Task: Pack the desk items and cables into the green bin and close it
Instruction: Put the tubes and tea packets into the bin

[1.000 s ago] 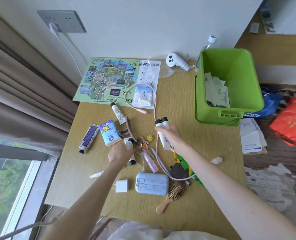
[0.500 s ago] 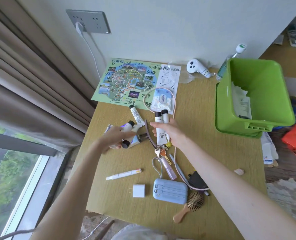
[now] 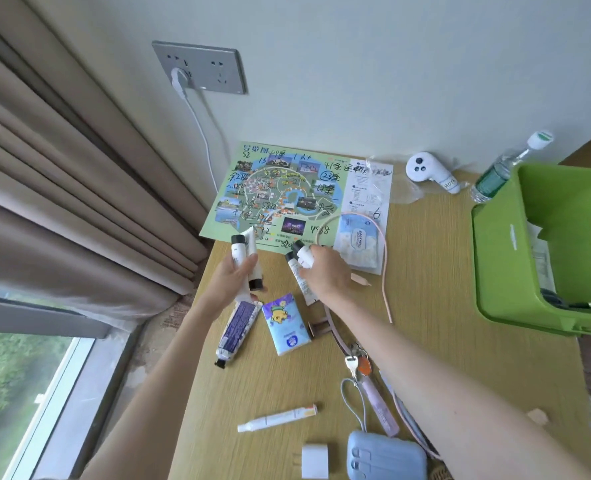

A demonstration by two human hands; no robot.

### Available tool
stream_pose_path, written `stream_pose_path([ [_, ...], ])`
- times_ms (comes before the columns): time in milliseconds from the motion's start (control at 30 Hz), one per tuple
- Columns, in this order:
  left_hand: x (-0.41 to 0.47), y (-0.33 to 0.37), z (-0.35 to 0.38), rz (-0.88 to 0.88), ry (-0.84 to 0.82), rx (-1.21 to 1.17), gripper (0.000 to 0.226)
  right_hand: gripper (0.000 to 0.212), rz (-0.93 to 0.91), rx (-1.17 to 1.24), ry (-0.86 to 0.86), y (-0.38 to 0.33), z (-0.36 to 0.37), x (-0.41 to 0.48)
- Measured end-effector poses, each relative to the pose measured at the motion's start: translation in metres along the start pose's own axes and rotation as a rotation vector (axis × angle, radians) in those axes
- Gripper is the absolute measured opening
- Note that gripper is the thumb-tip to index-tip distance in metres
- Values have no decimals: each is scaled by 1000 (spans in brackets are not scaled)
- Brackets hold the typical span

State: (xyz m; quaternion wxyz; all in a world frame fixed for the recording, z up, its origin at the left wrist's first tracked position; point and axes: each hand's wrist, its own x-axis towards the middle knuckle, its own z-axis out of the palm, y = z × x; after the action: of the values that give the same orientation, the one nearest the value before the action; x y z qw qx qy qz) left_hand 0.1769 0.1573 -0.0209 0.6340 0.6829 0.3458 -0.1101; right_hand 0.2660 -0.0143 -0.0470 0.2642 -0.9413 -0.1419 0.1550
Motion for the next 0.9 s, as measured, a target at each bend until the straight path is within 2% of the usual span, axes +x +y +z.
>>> stream_pose_path([
  [67, 11, -2, -4, 4, 4, -4, 47, 20, -43, -75, 27, -2, 8, 7],
  [200, 28, -7, -7, 9, 11, 16, 35, 37, -94, -226, -4, -5, 25, 12],
  [333, 30, -14, -6, 53, -10, 177, 45, 27, -57, -254, -15, -8, 37, 15],
  [467, 23, -11, -3, 51, 4, 259, 63, 35, 156, 144, -152, -12, 20, 25],
  [567, 16, 7, 8, 126, -31, 189, 49, 33, 267, 528, -148, -8, -19, 23],
  [667, 8, 35, 34, 199, -78, 199, 37, 27, 317, 801, -111, 6, -72, 12],
  [733, 3, 55, 60, 259, -113, 203, 25, 25, 318, 864, -62, 24, -113, 1],
  [900, -10, 109, 146, 351, -224, 261, 20, 23, 313, 907, 63, 89, -216, -25],
])
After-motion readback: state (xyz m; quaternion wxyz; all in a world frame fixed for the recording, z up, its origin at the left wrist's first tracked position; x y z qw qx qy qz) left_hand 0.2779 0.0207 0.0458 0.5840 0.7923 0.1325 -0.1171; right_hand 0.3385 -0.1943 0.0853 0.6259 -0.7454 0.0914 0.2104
